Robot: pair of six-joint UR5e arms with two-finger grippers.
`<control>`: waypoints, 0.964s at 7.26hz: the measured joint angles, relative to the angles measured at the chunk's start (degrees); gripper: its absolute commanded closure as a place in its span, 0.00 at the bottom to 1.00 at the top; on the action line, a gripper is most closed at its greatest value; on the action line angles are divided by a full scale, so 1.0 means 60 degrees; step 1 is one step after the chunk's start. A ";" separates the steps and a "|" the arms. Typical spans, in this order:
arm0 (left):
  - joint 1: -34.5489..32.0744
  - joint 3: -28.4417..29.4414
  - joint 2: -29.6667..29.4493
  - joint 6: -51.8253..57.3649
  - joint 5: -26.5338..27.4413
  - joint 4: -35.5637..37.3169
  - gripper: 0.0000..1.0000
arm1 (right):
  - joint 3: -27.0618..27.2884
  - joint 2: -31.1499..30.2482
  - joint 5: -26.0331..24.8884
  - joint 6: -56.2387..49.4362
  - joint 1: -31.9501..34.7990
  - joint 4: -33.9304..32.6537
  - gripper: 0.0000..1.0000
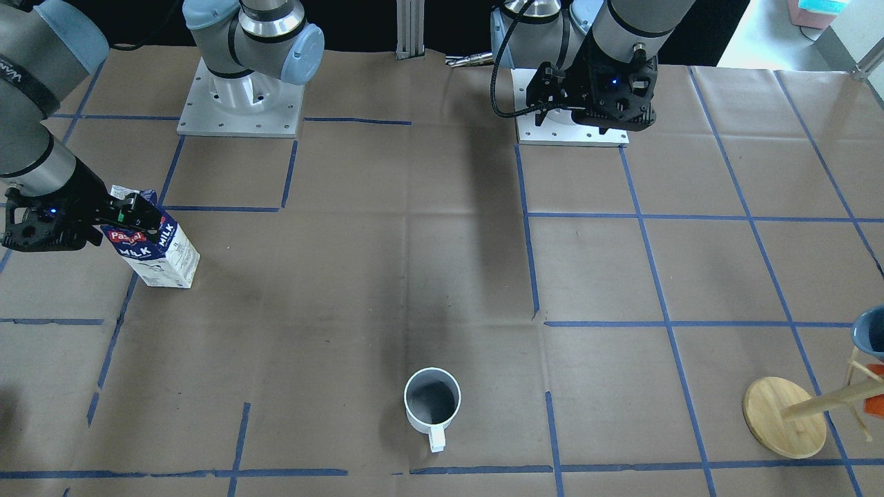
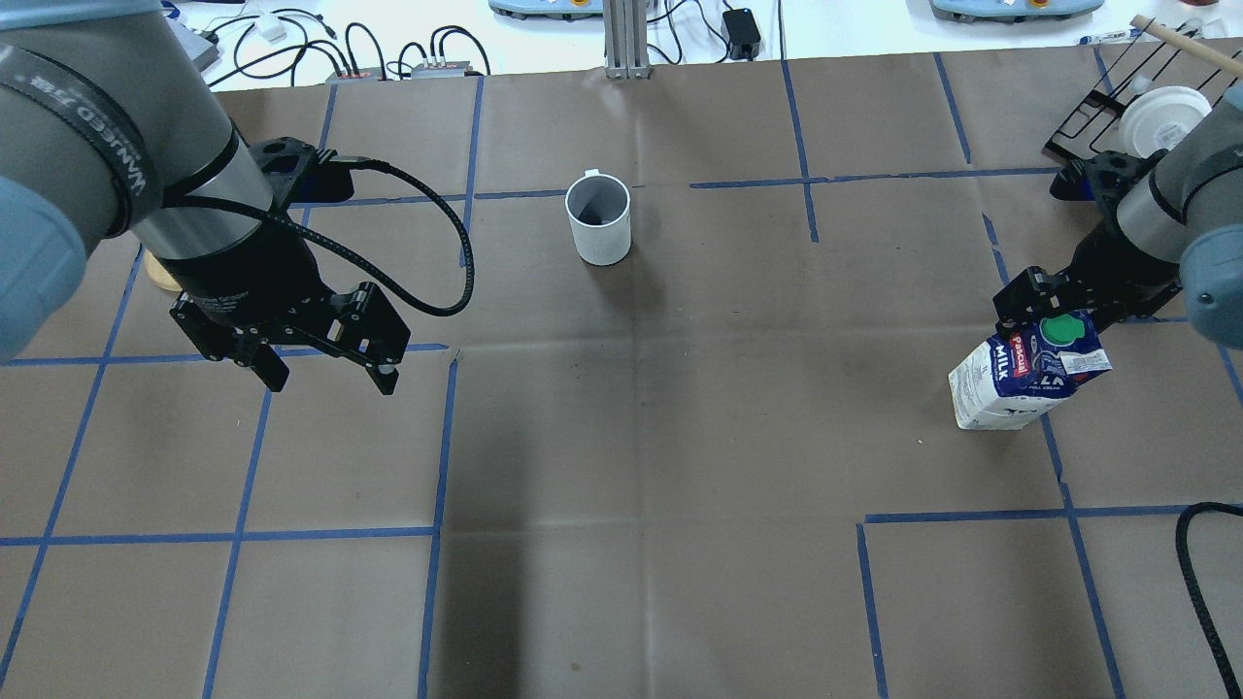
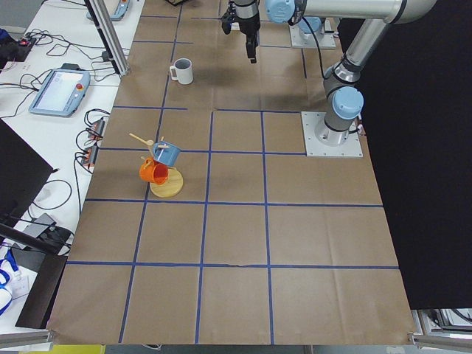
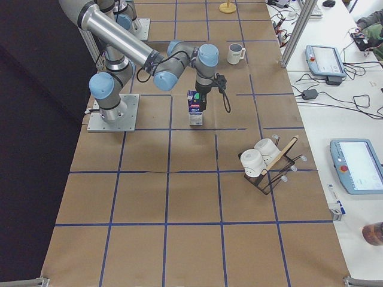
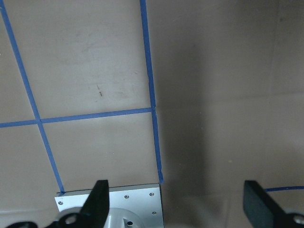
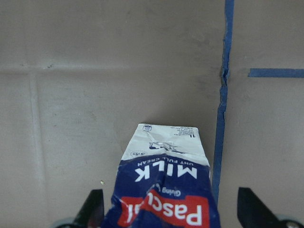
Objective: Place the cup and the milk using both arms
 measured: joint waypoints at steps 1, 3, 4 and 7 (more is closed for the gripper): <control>0.0002 0.0000 0.0005 0.0000 0.0000 0.0000 0.00 | 0.0001 -0.0042 -0.0093 0.0000 0.0000 0.0280 0.42; 0.0005 -0.0006 0.0010 0.0000 0.0000 0.0001 0.00 | -0.0019 -0.0082 -0.0206 0.0000 0.0000 0.0547 0.64; 0.0005 -0.0007 0.0011 0.0000 0.0000 0.0001 0.00 | -0.0041 -0.0097 -0.0245 0.0000 0.0000 0.0569 0.64; 0.0014 -0.0008 0.0012 0.0000 0.0000 0.0001 0.00 | -0.1089 -0.0046 -0.0255 0.0054 0.0235 0.0932 0.64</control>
